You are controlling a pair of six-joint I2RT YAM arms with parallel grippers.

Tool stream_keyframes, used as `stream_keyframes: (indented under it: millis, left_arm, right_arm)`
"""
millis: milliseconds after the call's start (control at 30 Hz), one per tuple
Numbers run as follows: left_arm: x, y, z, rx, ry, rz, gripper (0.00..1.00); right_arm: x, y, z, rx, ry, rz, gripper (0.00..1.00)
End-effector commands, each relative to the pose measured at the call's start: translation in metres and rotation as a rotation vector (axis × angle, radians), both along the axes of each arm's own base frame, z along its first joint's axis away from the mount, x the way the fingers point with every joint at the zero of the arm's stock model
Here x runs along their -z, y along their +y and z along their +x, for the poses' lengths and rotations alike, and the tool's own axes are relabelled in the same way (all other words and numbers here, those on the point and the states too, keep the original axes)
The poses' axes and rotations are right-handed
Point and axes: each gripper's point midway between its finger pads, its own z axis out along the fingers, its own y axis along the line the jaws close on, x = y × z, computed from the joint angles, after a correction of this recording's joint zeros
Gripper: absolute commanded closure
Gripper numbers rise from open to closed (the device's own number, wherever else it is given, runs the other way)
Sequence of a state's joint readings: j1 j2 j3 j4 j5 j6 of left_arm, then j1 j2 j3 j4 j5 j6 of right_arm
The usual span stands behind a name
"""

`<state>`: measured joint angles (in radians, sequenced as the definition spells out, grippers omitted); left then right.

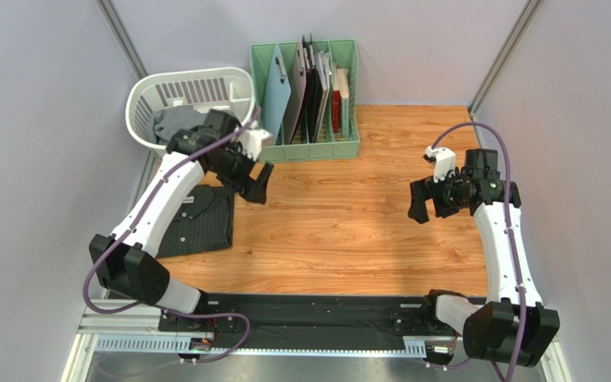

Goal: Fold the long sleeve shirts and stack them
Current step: Grab the shirt from the pile

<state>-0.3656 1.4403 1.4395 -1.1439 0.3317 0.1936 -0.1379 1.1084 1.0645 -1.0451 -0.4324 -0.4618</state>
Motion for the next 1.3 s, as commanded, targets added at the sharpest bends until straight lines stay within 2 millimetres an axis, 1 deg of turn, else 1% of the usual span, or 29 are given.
stream_keyframes:
  millis: [0,33,67,133,167,200,233,267,300,333,367,400,467,500,567,600,633,767,800,867,900,933,1000,1033,1067,1133,1167,1233,1267]
  left_arm:
    - [-0.075,0.000,0.045,-0.107,-0.076,-0.269,0.01]
    - [-0.080,0.005,0.055,-0.124,-0.081,-0.294,0.01]
    - [-0.102,0.020,0.073,-0.169,-0.148,-0.315,0.01]
    - [-0.118,0.037,0.096,-0.220,-0.215,-0.318,0.01]
    - [-0.138,0.061,0.118,-0.303,-0.322,-0.279,0.01]
    - [-0.147,0.070,0.131,-0.337,-0.372,-0.261,0.01]
    - [-0.148,0.097,0.149,-0.404,-0.409,-0.237,0.01]
    - [-0.167,0.111,0.166,-0.432,-0.499,-0.215,0.01]
    - [-0.155,0.123,0.186,-0.455,-0.486,-0.186,0.01]
    - [-0.153,0.132,0.196,-0.443,-0.503,-0.147,0.01]
    - [-0.164,0.140,0.207,-0.435,-0.554,-0.106,0.01]
    - [-0.139,0.145,0.226,-0.432,-0.514,-0.074,0.01]
    - [-0.126,0.156,0.245,-0.396,-0.528,0.003,0.01]
    - [-0.097,0.163,0.260,-0.397,-0.483,0.038,0.01]
    - [-0.076,0.176,0.274,-0.385,-0.481,0.113,0.01]
    - [-0.059,0.182,0.283,-0.389,-0.459,0.135,0.01]
    - [-0.052,0.186,0.290,-0.378,-0.470,0.156,0.01]
    - [-0.004,0.206,0.308,-0.357,-0.422,0.270,0.01]
    - [0.020,0.211,0.312,-0.350,-0.383,0.304,0.01]
    - [0.038,0.224,0.314,-0.335,-0.353,0.376,0.02]
    - [0.060,0.226,0.315,-0.317,-0.314,0.396,0.03]
    - [0.065,0.228,0.314,-0.315,-0.300,0.406,0.05]
    - [0.075,0.227,0.314,-0.307,-0.280,0.399,0.17]
    - [0.075,0.222,0.314,-0.293,-0.278,0.381,0.29]
    - [0.071,0.220,0.313,-0.289,-0.283,0.369,0.64]
    - [0.052,0.218,0.316,-0.325,-0.317,0.345,1.00]
    - [0.038,0.217,0.317,-0.339,-0.343,0.326,1.00]
    - [-0.017,0.204,0.317,-0.361,-0.449,0.248,1.00]
    - [-0.066,0.200,0.311,-0.377,-0.545,0.218,1.00]
  right_arm:
    - [-0.021,-0.014,0.025,0.078,-0.057,-0.047,0.00]
    - [-0.029,-0.014,0.031,0.100,-0.069,-0.038,0.00]
    - [-0.029,-0.014,0.035,0.102,-0.053,-0.032,0.00]
    - [-0.035,-0.015,0.040,0.103,-0.059,-0.028,0.00]
    - [-0.036,-0.014,0.041,0.074,-0.070,-0.039,0.00]
    - [-0.038,-0.016,0.043,0.071,-0.083,-0.047,0.00]
    - [-0.042,-0.017,0.048,0.070,-0.103,-0.052,0.00]
    - [-0.044,-0.017,0.049,0.059,-0.112,-0.057,0.00]
    - [-0.046,-0.016,0.051,0.043,-0.112,-0.058,0.00]
    - [-0.045,-0.016,0.048,0.036,-0.086,-0.061,0.00]
    - [-0.053,-0.017,0.051,0.023,-0.096,-0.072,0.00]
    - [-0.049,-0.020,0.049,0.022,-0.065,-0.081,0.00]
    - [-0.054,-0.024,0.053,0.020,-0.080,-0.106,0.00]
    - [-0.056,-0.024,0.056,0.018,-0.093,-0.108,0.00]
    - [-0.062,-0.021,0.059,0.013,-0.107,-0.094,0.00]
    - [-0.063,-0.021,0.058,0.010,-0.106,-0.092,0.00]
    - [-0.064,-0.021,0.059,0.009,-0.111,-0.096,0.00]
    - [-0.064,-0.026,0.057,0.015,-0.123,-0.120,0.00]
    - [-0.062,-0.026,0.056,0.019,-0.120,-0.117,0.00]
    - [-0.062,-0.029,0.054,0.032,-0.121,-0.115,0.00]
    - [-0.061,-0.029,0.053,0.033,-0.117,-0.113,0.00]
    - [-0.061,-0.029,0.053,0.036,-0.117,-0.114,0.00]
    - [-0.061,-0.029,0.052,0.037,-0.116,-0.110,0.00]
    - [-0.060,-0.029,0.052,0.039,-0.114,-0.108,0.00]
    - [-0.060,-0.029,0.052,0.037,-0.114,-0.106,0.00]
    - [-0.060,-0.028,0.051,0.037,-0.114,-0.100,0.00]
    - [-0.060,-0.027,0.051,0.040,-0.110,-0.096,0.00]
    - [-0.061,-0.026,0.050,0.043,-0.116,-0.093,0.00]
    - [-0.060,-0.026,0.050,0.045,-0.115,-0.088,0.00]
